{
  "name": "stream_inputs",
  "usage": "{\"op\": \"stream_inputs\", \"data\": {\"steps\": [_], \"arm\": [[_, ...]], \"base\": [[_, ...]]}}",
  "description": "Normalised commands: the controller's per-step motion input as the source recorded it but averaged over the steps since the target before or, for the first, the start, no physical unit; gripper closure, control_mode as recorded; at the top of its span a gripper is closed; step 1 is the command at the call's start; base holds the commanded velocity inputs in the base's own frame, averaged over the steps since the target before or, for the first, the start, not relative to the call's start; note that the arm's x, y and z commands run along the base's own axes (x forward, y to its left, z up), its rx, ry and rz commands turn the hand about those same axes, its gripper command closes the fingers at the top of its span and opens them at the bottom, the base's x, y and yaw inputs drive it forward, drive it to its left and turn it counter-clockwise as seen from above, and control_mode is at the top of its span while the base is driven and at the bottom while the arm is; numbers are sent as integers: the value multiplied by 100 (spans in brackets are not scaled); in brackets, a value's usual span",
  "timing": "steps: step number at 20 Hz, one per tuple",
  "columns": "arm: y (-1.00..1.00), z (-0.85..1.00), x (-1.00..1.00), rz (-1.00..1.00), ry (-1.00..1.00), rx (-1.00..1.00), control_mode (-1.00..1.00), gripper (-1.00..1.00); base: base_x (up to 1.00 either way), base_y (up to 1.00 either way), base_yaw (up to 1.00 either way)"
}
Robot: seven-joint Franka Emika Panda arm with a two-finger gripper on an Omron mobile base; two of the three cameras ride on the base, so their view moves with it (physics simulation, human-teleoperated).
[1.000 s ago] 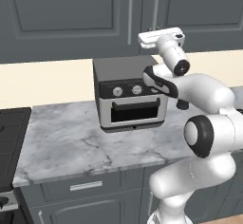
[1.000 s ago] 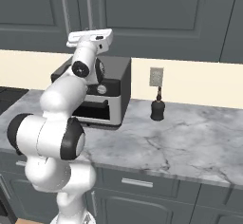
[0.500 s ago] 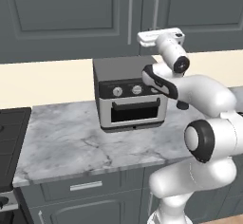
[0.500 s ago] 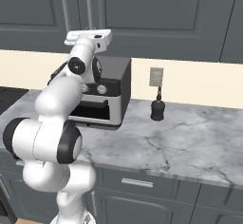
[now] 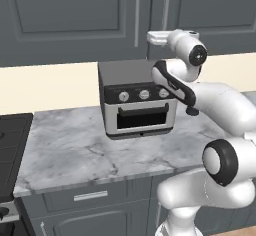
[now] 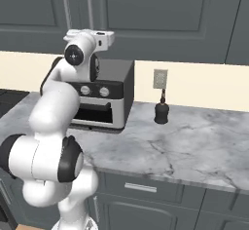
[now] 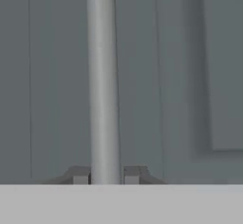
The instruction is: Pick the sponge and dish brush from the cabinet and place them on the counter.
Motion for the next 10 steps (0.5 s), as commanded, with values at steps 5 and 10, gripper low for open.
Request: {"op": "stream_inputs", "data": {"steps": [5,10], "arm": [[-56,15,-53,1,6,7,-100,100],[-56,5,-41,3,0,8,-100,100]], "base": [[0,0,0],[0,0,0]]}}
